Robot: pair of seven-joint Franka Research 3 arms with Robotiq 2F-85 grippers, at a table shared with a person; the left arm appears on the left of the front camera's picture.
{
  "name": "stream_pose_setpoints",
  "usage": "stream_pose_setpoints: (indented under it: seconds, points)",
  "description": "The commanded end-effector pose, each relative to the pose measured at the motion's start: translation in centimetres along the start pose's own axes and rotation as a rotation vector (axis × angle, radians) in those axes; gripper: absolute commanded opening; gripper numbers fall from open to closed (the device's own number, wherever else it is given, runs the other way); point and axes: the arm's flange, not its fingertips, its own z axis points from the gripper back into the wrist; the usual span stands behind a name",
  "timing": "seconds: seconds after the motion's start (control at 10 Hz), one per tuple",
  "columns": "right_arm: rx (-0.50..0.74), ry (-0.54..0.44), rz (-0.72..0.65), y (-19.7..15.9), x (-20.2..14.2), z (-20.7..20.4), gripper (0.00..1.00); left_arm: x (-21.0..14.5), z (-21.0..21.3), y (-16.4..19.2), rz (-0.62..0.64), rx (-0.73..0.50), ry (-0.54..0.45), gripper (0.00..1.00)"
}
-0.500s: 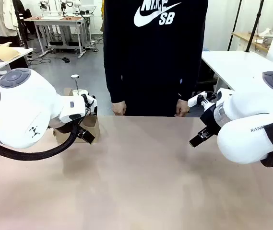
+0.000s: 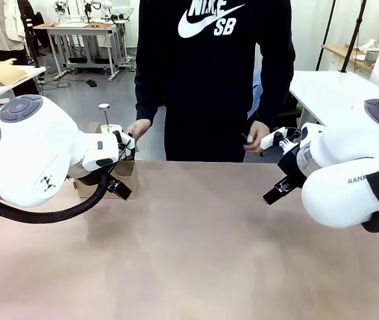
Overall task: Pour a drink into a cup and package it in a carrier.
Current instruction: Pick up the 600 ml Paper Cup and place it in the middle top area of the table.
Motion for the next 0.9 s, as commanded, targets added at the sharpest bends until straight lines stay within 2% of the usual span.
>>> stream_pose_setpoints:
  seconds: [0.0, 0.2, 0.3, 0.6, 0.7, 0.8]
  points:
    - [0.0, 0.0, -0.001, 0.0, 0.0, 0.0, 1.0, 0.0, 0.0, 0.0, 0.0, 0.0, 0.0, 1.0]
    - [0.0, 0.0, 0.0, 0.0, 0.0, 0.0, 1.0, 0.0, 0.0, 0.0, 0.0, 0.0, 0.0, 1.0]
    - [0.016, -0.011, -0.016, -1.3, 2.1, 1.9, 1.0, 0.0, 0.0, 0.0, 0.0, 0.0, 0.0, 1.0]
    - [0.098, -0.021, -0.04, -7.6, 9.0, 9.3, 1.0, 0.0, 0.0, 0.0, 0.0, 0.0, 0.0, 1.0]
    - [0.165, -0.045, -0.012, -10.5, 9.8, 11.9, 1.0, 0.0, 0.0, 0.0, 0.0, 0.0, 0.0, 1.0]
    - [0.279, -0.094, 0.041, -14.4, 8.8, 14.4, 1.0, 0.0, 0.0, 0.0, 0.0, 0.0, 0.0, 1.0]
